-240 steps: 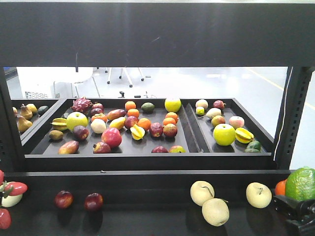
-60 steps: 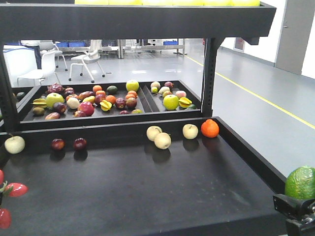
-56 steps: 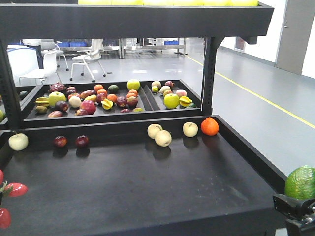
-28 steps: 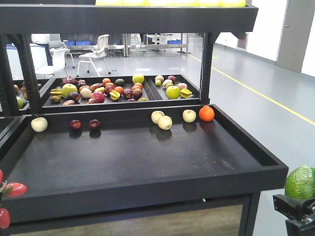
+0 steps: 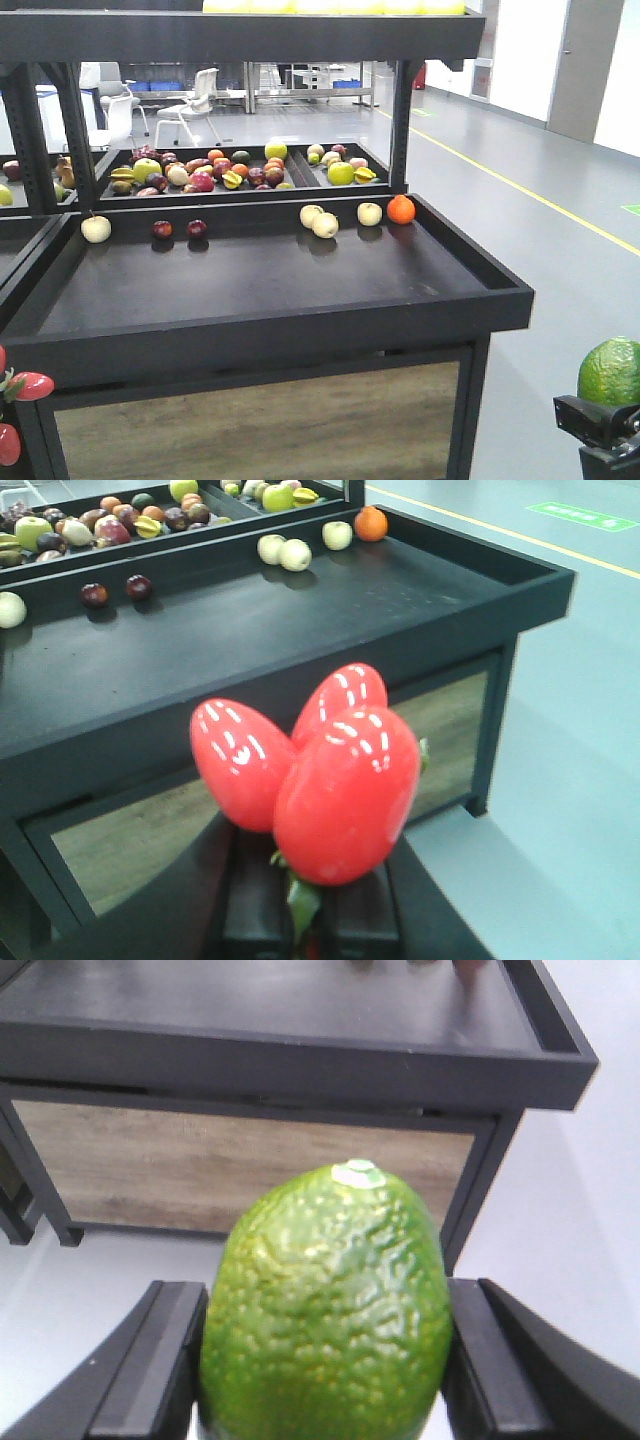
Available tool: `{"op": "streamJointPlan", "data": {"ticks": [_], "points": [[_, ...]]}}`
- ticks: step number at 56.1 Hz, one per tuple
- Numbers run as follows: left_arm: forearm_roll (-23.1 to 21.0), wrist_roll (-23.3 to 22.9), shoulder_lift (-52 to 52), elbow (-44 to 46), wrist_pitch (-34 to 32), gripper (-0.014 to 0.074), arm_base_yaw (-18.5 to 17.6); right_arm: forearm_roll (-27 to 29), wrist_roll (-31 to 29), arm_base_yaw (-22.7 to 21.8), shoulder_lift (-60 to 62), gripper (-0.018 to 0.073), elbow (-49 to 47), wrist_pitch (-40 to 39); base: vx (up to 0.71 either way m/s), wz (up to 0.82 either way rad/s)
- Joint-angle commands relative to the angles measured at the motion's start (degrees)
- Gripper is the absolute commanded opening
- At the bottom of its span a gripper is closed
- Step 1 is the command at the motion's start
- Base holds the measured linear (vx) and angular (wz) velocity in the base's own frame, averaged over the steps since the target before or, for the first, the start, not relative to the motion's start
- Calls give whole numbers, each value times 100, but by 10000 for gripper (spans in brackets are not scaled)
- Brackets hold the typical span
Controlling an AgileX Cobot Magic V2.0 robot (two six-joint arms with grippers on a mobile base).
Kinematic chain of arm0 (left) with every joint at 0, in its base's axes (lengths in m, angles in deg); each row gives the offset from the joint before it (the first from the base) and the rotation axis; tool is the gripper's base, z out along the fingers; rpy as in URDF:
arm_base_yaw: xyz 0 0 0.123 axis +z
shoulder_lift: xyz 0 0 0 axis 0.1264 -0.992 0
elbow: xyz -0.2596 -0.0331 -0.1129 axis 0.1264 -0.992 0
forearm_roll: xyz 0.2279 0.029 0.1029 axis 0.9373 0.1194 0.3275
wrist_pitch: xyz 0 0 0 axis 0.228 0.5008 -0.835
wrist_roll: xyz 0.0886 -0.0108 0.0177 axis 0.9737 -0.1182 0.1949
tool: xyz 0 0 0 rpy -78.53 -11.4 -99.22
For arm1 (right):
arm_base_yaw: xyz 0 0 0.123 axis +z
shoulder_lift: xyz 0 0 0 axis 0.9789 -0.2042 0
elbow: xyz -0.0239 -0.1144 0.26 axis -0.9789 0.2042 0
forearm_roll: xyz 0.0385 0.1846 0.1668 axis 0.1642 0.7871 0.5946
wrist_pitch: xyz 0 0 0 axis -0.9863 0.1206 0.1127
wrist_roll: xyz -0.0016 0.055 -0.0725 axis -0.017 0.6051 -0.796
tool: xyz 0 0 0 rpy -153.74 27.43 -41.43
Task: Pick snacks and fruit into basket
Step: 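Drive the base away from the fruit stand holding both fruits, then drive up to the other robot and stop in front of it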
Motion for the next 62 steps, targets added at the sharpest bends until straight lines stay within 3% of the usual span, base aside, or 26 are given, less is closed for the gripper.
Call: {"op": "streamJointPlan", "data": {"ticks": [1, 29, 62], "points": [[-64, -11, 28, 154, -436, 0, -1, -146, -6, -34, 44, -8, -166, -479, -37, -13], [-64, -11, 28, 154, -431, 0, -1, -146, -6, -34, 44, -8, -166, -479, -33, -32], [-64, -11, 47, 154, -430, 0, -1, -146, -6, -34, 44, -8, -166, -479, -23, -66]]}}
